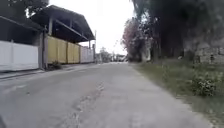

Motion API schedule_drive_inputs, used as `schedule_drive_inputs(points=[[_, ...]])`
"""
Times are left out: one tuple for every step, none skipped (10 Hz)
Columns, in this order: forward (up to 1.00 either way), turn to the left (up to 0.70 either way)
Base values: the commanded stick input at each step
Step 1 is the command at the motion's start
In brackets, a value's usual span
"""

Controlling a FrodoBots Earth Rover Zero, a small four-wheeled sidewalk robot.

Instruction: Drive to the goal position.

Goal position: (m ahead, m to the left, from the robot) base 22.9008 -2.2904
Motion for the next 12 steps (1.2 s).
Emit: schedule_drive_inputs(points=[[1.00, 0.00], [1.00, 0.00], [1.00, 0.00], [1.00, 0.00], [1.00, 0.00], [1.00, 0.00], [1.00, 0.00], [1.00, 0.00], [1.00, 0.00], [1.00, 0.00], [1.00, 0.00], [1.00, 0.00]])
